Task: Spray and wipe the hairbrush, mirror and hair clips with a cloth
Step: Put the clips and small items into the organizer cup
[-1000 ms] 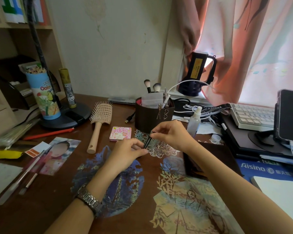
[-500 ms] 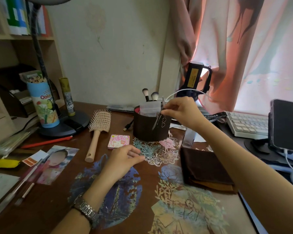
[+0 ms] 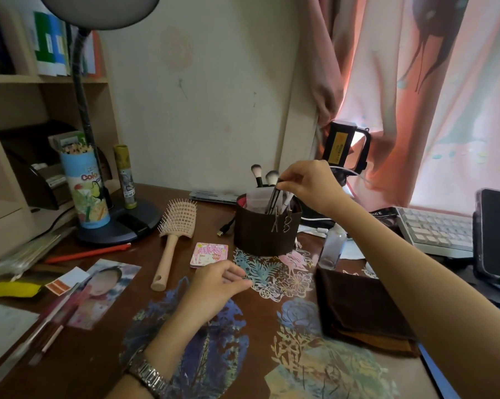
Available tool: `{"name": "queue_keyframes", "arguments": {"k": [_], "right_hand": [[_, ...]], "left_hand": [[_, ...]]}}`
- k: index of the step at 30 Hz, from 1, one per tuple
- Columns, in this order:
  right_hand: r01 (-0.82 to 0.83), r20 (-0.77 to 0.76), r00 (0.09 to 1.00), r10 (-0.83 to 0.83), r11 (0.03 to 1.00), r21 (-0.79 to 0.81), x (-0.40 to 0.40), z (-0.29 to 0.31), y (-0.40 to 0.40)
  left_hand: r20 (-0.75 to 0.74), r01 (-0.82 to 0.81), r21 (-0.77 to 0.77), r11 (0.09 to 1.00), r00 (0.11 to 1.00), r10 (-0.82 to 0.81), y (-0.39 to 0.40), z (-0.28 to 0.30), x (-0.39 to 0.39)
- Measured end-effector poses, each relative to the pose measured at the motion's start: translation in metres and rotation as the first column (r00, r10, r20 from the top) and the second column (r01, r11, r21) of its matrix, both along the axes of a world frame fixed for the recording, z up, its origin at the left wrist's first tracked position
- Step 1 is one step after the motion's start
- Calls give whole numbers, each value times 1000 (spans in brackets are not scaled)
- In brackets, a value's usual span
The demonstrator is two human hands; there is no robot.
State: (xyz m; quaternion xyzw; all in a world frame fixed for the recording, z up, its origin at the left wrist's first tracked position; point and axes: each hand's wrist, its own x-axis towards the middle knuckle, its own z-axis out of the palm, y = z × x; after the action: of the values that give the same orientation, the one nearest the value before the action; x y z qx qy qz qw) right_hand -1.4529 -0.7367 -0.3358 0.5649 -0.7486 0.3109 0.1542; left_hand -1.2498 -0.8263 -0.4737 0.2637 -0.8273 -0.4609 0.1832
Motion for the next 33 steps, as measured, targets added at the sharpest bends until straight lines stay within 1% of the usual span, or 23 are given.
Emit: {"name": "queue_keyframes", "arguments": {"k": [9,13,17,33], "right_hand": [[-14,-28,999,18,993,119,6,-12,-10],[-1,-7,1000,2,988,152,8,-18,-13],[4,-33,999,3,979,202,10,-24,-16],[13,-24,1000,-7,964,267,10,-33,-16]], "left_hand": [[-9,9,-2,1000,1000,-9,1,1,-1],[-5,13,-3,1000,1000,-13,1,1,0],[-11,24,9,1000,1000,-23,0,-1,0],[-7,32,8,999,999,-32,2,0,0]]}}
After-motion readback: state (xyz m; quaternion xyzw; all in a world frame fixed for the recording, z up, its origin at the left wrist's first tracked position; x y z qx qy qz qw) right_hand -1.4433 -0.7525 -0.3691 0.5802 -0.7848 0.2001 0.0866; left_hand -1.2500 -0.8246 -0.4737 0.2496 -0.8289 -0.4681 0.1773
